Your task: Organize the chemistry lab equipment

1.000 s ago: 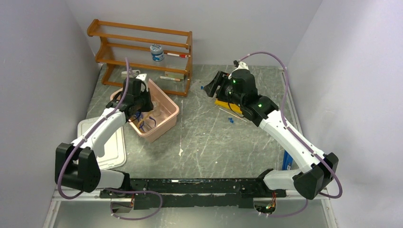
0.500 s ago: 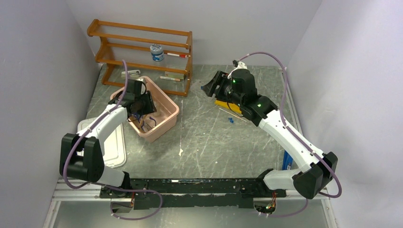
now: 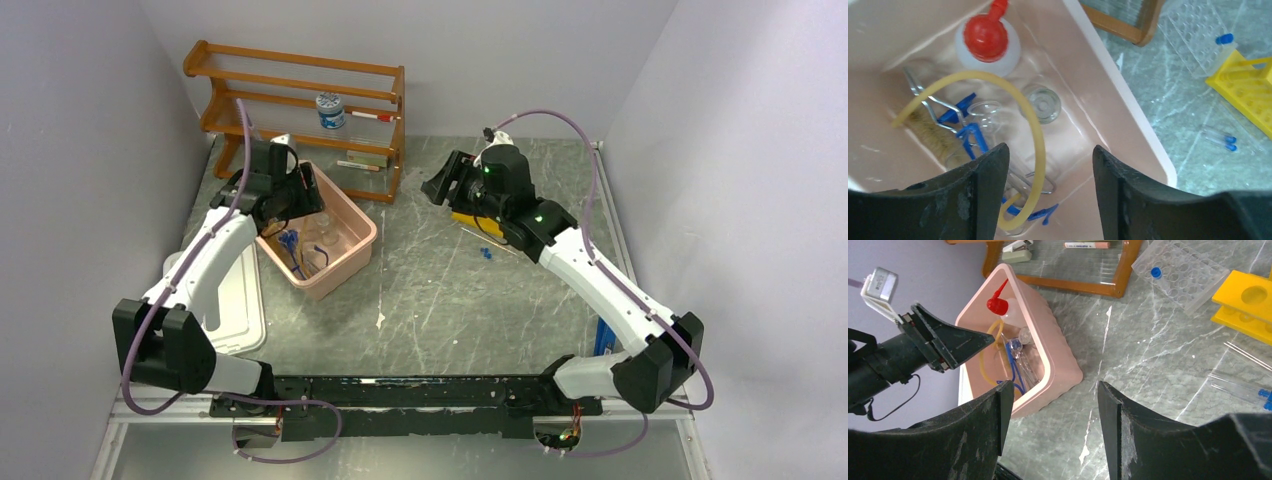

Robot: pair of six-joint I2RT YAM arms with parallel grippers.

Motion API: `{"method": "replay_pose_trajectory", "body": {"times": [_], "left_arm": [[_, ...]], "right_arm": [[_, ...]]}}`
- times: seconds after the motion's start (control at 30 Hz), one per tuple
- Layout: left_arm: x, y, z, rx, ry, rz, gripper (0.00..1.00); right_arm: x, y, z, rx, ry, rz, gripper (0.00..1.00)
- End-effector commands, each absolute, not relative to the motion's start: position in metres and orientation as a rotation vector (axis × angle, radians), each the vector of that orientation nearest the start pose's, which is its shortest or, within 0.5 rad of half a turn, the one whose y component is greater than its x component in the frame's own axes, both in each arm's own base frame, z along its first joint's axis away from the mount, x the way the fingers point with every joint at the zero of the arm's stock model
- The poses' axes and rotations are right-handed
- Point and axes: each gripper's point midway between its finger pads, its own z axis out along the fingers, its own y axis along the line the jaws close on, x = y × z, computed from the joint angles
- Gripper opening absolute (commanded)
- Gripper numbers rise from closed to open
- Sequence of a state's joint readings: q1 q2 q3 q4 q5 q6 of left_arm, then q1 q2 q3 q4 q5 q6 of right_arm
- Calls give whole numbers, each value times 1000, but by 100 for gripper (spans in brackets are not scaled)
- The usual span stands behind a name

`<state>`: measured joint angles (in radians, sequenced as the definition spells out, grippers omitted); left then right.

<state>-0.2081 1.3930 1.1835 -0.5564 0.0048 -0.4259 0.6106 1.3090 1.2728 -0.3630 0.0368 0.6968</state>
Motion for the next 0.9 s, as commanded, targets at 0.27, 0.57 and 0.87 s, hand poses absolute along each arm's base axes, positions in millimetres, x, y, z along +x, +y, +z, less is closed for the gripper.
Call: {"method": "replay_pose_trajectory", "body": {"times": [0.27,0.57,0.87], "left_arm": [[361,-54,217,-259,2269,-73,54],[360,-19,226,-297,2240,168,50],[357,-3,197,-321,2284,282,39]], "right_arm": [[339,265,288,84,2066,818,65],[339,265,280,82,2085,806,65],[336,262,277,77,2093,797,65]]}}
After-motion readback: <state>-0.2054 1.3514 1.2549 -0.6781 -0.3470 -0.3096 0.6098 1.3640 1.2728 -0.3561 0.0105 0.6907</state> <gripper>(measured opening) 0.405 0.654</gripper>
